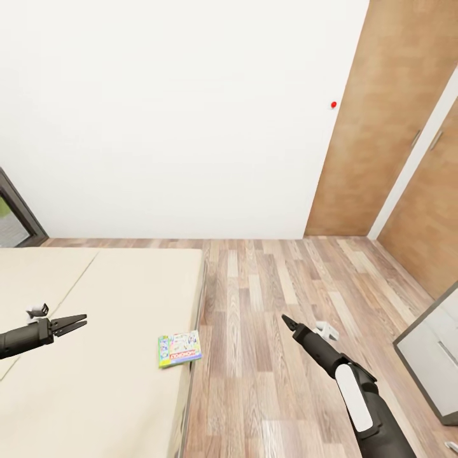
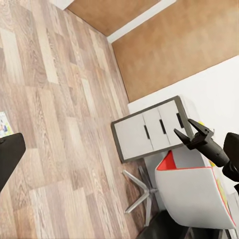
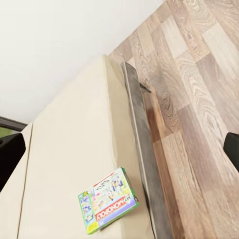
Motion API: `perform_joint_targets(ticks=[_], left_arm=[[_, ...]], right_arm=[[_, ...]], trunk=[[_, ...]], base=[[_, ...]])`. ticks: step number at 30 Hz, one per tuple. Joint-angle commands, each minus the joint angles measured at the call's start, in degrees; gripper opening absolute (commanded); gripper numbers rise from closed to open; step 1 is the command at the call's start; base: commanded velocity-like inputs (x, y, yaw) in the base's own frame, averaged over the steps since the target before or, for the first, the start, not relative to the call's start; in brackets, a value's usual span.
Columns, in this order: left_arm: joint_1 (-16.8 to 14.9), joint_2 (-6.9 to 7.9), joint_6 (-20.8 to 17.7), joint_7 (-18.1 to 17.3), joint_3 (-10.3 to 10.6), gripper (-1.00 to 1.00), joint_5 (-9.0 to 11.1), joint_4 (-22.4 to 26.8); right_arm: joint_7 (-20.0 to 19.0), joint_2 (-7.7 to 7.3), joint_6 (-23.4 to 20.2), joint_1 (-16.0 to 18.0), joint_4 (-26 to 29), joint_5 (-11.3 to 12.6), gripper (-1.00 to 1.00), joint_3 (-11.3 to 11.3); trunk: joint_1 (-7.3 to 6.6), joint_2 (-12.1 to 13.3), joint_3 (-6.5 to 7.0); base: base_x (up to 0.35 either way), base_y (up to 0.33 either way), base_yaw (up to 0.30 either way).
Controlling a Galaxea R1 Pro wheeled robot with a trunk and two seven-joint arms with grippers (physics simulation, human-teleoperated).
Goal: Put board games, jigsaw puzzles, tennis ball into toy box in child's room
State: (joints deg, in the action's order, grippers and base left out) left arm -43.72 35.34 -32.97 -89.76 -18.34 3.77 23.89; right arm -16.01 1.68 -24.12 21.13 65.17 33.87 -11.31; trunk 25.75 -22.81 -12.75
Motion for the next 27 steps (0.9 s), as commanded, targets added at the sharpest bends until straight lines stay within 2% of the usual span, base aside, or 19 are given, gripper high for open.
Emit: perform_joint_targets(ticks=[1, 27], left_arm=[[-0.05, 0.0, -0.61, -0.24, -0.04, 1.0, -0.06, -0.01], [-0.05, 0.0, -0.6, -0.24, -0.12, 1.0, -0.02, 0.07]], right_arm=[[-0.17, 0.07, -0.49, 0.05, 0.05, 0.32, 1.0, -0.24], [-0.21, 0.07, -0.4, 0.05, 0.05, 0.37, 1.0, -0.26]], trunk=[[0.04, -0.11, -0.02], [0.04, -0.11, 2.43]], base=[[0.0, 0.0, 0.0], [0.0, 0.0, 0.0]])
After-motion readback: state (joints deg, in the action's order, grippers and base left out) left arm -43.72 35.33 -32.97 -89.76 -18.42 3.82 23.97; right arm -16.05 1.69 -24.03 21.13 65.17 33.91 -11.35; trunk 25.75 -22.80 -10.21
